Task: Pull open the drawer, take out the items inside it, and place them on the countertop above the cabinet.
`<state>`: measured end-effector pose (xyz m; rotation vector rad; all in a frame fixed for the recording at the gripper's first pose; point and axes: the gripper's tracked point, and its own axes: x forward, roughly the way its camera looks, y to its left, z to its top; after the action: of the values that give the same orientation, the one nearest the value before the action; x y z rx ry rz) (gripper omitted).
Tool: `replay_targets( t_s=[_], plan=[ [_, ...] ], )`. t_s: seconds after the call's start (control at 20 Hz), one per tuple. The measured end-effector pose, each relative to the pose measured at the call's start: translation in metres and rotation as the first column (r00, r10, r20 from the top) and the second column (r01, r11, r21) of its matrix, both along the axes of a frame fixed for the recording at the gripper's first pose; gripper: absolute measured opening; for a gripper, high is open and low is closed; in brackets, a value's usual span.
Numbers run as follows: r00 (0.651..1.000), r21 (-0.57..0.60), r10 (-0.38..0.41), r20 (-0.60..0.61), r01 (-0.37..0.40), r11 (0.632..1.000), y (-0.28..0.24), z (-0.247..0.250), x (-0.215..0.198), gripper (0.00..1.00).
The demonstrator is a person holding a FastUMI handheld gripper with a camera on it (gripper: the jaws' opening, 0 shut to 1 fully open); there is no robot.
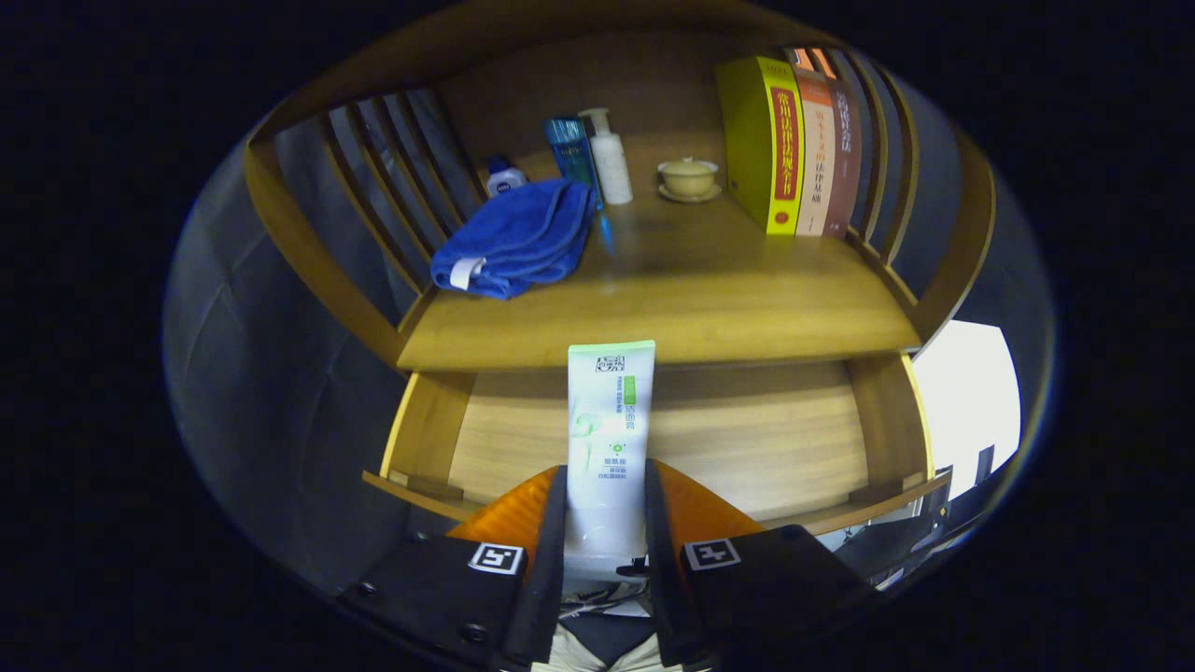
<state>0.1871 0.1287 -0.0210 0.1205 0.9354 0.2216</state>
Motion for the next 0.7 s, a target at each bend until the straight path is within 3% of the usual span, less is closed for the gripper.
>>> replay_targets(
  t_s=[0.3,0.7],
  plan=[
    [0.984,-0.073,-0.076,0.159,0.088,0.993,-0.013,0.027,0.075,0.48],
    [0.984,-0.156,-0.130,0.122,0.149,0.977,-0.014,-0.019,0.144,0.50]
  ],
)
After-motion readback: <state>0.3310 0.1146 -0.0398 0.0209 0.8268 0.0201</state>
